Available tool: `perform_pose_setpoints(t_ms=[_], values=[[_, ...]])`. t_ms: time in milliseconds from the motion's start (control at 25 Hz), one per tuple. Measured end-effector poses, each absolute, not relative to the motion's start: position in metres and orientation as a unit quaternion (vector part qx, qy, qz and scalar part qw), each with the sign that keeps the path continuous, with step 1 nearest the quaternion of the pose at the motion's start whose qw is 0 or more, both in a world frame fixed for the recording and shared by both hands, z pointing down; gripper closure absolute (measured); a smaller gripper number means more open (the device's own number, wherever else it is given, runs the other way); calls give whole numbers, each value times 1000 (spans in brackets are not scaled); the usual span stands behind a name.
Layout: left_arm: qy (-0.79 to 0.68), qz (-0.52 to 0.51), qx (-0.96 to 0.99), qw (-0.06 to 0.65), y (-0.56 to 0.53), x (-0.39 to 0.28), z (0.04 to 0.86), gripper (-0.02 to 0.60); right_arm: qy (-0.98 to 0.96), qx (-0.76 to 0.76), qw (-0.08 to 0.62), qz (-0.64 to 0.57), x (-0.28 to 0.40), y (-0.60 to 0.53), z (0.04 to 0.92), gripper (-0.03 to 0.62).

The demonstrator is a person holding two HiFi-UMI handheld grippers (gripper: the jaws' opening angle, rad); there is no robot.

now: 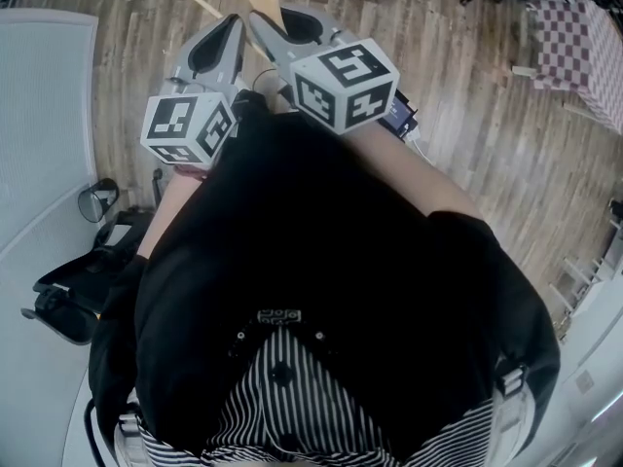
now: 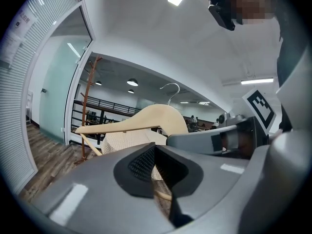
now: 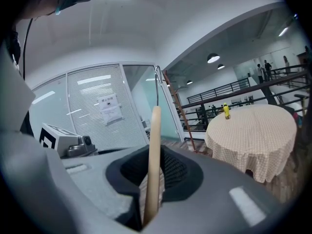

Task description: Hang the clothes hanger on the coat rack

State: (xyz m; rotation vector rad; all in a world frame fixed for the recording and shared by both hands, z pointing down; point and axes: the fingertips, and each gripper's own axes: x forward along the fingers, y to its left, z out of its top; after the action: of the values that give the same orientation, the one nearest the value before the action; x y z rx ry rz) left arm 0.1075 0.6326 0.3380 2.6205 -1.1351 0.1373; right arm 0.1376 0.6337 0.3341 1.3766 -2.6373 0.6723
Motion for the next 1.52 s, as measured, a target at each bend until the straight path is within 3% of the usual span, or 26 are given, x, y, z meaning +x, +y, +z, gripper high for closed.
perform_pose_setpoints(t_ms=[760,1520], values=[[-365,25,921,131,442,33,326,592,-852,475,61,213,56,450,334,534],[-373,15,917,143,346,-78,337,592,-860,458,88,205,-57,356,343,534]])
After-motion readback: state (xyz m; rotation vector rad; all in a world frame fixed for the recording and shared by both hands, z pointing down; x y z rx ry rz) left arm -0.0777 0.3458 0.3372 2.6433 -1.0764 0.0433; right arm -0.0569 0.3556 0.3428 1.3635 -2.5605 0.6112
